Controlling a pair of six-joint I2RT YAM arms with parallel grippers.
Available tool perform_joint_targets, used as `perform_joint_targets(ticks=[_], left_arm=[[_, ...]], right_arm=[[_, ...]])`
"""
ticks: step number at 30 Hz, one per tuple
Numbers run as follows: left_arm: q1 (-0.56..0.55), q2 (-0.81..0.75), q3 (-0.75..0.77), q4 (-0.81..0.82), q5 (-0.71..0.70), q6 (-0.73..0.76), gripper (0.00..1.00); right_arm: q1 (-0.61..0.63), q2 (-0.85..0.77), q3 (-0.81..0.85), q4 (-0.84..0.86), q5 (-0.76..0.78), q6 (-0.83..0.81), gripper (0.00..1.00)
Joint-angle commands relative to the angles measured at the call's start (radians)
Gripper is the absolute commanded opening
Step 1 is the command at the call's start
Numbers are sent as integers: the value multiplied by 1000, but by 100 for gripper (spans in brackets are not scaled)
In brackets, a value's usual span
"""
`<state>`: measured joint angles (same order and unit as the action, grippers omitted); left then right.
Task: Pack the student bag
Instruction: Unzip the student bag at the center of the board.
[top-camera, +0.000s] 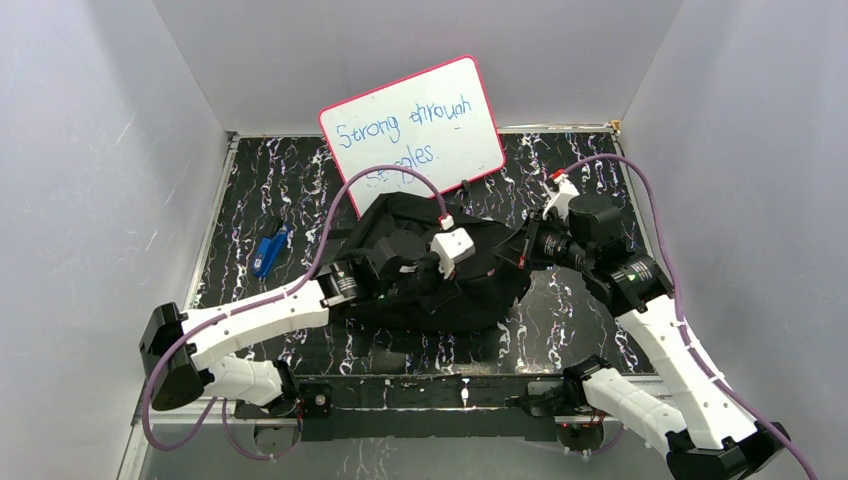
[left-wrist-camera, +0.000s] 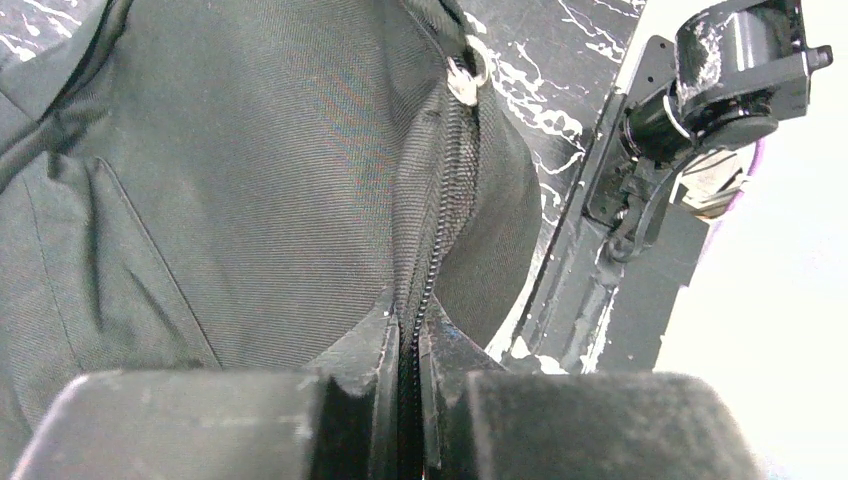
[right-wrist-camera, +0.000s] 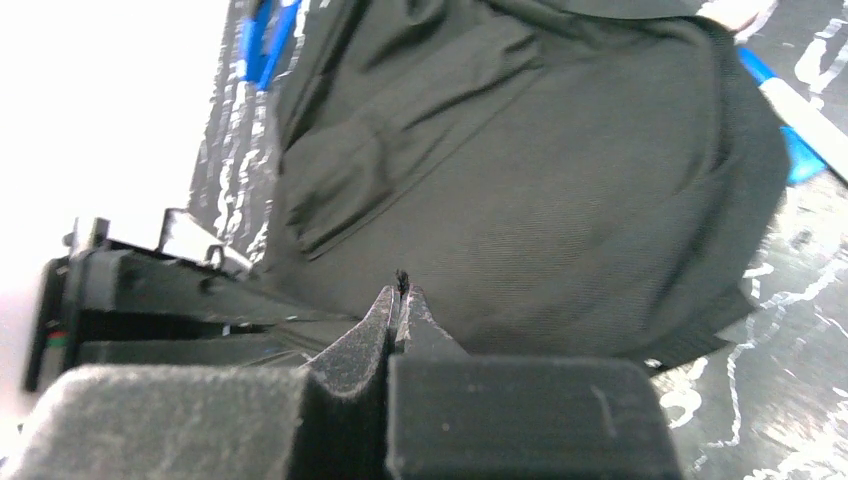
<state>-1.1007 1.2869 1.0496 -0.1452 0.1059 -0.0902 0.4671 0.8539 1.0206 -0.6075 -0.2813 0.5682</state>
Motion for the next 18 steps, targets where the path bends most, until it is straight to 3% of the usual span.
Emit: perform_joint_targets(ticks=[1, 18], left_arm=[[-10, -96, -59, 16, 53, -53, 0], [-60, -265, -260, -104, 61, -247, 0]], right_arm=[[4, -8, 34, -39, 218, -22, 0], [4, 109, -24, 3, 533, -55, 0]])
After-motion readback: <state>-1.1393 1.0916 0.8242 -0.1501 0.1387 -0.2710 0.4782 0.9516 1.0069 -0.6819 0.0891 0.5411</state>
